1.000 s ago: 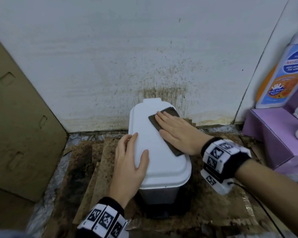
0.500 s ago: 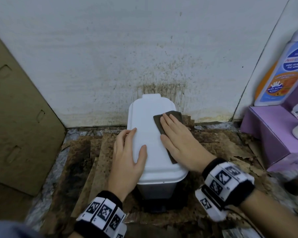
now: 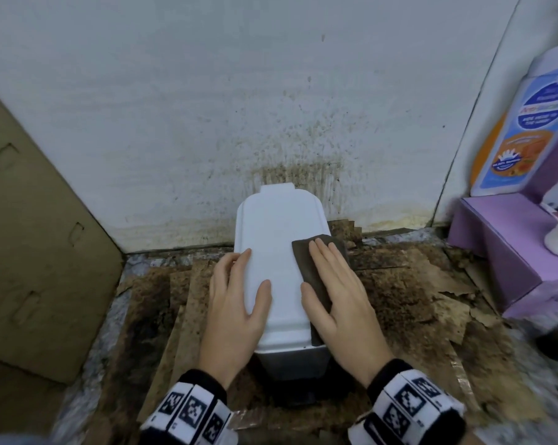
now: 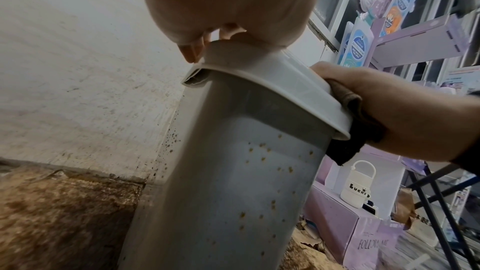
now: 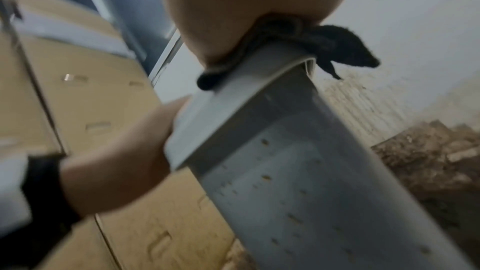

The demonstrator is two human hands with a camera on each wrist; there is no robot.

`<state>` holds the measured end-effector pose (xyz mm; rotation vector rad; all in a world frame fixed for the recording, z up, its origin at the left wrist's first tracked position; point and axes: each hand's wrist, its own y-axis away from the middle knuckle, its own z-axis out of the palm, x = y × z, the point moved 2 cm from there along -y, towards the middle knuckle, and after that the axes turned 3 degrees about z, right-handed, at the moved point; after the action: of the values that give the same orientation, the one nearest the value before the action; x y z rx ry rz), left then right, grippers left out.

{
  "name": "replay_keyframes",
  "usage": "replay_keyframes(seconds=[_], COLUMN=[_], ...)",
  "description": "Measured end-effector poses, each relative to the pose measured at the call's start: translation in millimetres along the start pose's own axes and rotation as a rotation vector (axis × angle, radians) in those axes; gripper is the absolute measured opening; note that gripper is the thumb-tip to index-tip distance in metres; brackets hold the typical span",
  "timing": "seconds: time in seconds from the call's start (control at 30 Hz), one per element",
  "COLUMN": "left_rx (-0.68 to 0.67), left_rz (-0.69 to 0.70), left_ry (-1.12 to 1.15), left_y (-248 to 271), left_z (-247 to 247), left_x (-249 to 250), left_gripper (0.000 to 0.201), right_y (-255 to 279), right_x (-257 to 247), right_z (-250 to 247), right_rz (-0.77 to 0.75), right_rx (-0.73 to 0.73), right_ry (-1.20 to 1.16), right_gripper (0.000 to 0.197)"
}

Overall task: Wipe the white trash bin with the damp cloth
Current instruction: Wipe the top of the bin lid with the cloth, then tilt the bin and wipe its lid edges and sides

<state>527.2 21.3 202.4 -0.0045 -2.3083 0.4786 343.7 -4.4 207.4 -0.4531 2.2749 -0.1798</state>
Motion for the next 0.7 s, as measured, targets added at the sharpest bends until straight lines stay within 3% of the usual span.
replay_keyframes(seconds=[0.13, 0.27, 0.33, 0.47, 0.6, 0.7], left_rx=[-0.023, -0.040, -0.043, -0.060, -0.095, -0.066], left_rz=[-0.010, -0.014, -0.022, -0.021, -0.018, -0.018], left_ry=[-0.002, 0.008, 0.021, 0.006, -0.028, -0.071], left_y=[-0.4, -0.1, 0.7, -1.4, -2.5, -3.5], left_z=[-2.2, -4.3, -3.2, -4.3, -10.3, -18.3], left_x=[1.6, 2.0, 2.3, 4.6, 7.9, 4.1], left_gripper=[0.068, 0.063, 0.064, 0.063, 0.055, 0.054], right_y=[-0.6, -1.0, 0.5, 5.4, 2.0, 0.5], right_x=[1.6, 10.2, 18.3, 35.4, 40.6, 34.0], right_z=[1.1, -5.8, -5.3, 8.0, 13.5, 15.5], right_rz=[0.120, 0.415, 0.484, 0.529, 0.540, 0.539], right_rx=[-0.016, -0.038, -0.028, 0.036, 0.042, 0.052], right_ry=[-0.097, -0.480, -0.606, -0.740, -0.816, -0.856], right_gripper=[0.057, 0.058, 0.055, 0.052, 0.063, 0.053])
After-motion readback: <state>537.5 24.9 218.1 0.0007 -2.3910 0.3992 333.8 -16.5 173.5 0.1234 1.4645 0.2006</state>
